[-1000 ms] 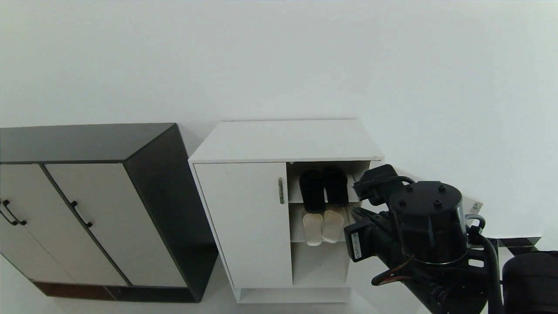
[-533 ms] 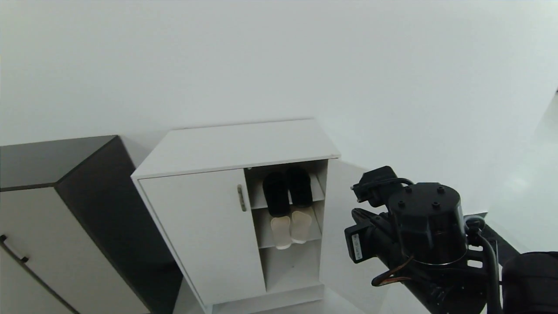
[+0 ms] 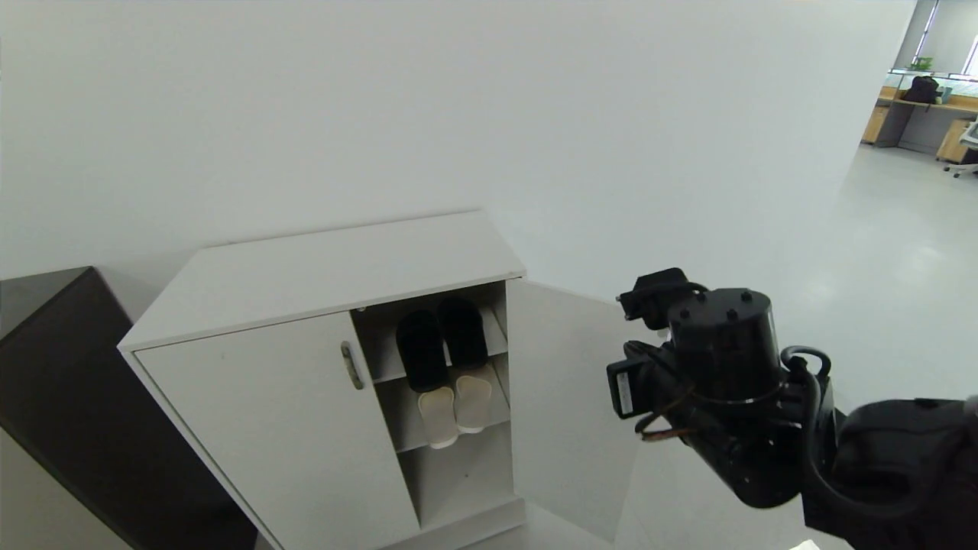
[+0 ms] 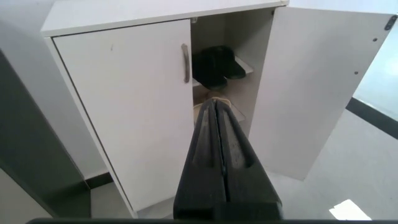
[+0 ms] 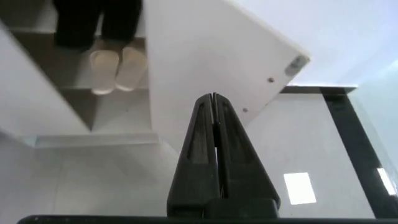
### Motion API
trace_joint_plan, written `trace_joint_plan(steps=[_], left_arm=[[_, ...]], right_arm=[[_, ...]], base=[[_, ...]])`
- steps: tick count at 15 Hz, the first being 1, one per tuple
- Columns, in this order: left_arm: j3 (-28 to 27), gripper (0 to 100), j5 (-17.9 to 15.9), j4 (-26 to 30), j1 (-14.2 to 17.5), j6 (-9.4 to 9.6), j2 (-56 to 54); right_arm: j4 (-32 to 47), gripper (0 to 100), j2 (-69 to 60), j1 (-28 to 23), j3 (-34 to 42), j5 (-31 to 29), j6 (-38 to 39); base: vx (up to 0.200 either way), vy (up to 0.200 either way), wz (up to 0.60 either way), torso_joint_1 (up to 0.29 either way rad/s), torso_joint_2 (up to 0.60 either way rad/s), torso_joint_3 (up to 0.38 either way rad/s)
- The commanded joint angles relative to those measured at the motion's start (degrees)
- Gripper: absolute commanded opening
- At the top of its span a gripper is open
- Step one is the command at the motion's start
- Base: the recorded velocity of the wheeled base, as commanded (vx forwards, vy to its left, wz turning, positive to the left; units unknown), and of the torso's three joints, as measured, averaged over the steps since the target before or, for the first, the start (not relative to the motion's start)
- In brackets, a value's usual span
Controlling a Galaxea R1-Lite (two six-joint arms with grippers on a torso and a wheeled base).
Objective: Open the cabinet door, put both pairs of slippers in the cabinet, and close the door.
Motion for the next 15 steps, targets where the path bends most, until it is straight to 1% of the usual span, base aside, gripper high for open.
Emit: trace_joint_plan(steps=[1,3,5,7,9,11,12,15], left_arm=[[0.0,0,0.0,0.0,0.0,-0.01,0.0],[0.0,0,0.0,0.0,0.0,-0.01,0.0],[0.0,0,-0.1,0.0,0.0,0.08,0.0],[0.0,0,-0.1,0.0,0.0,0.08,0.0],[0.0,0,-0.1,0.0,0.0,0.08,0.0],[0.0,0,-0.1,0.0,0.0,0.08,0.0],[0.0,0,-0.1,0.0,0.0,0.08,0.0],[0.0,0,-0.1,0.0,0.0,0.08,0.0]], right_arm=[[0.4,0,6.3,-5.2,-5.6,0.1,0.4],[2.2,0,9.4,-7.9,-9.4,0.2,2.1],[4.6,0,11.2,-10.6,-13.6,2.7,2.2],[8.3,0,13.4,-13.2,-20.1,3.6,2.3],[11.4,0,14.6,-15.1,-25.0,7.4,2.3],[11.9,0,16.9,-16.0,-29.7,7.7,2.3],[11.9,0,17.5,-16.1,-30.8,7.7,2.3],[12.2,0,20.6,-17.8,-36.1,7.8,2.3]], base=[[0.000,0.000,0.00,0.000,0.00,0.000],[0.000,0.000,0.00,0.000,0.00,0.000],[0.000,0.000,0.00,0.000,0.00,0.000],[0.000,0.000,0.00,0.000,0.00,0.000],[0.000,0.000,0.00,0.000,0.00,0.000],[-0.200,0.000,0.00,0.000,0.00,0.005],[-0.200,0.000,0.00,0.012,0.01,0.002],[0.000,0.000,0.00,0.000,0.00,0.000]])
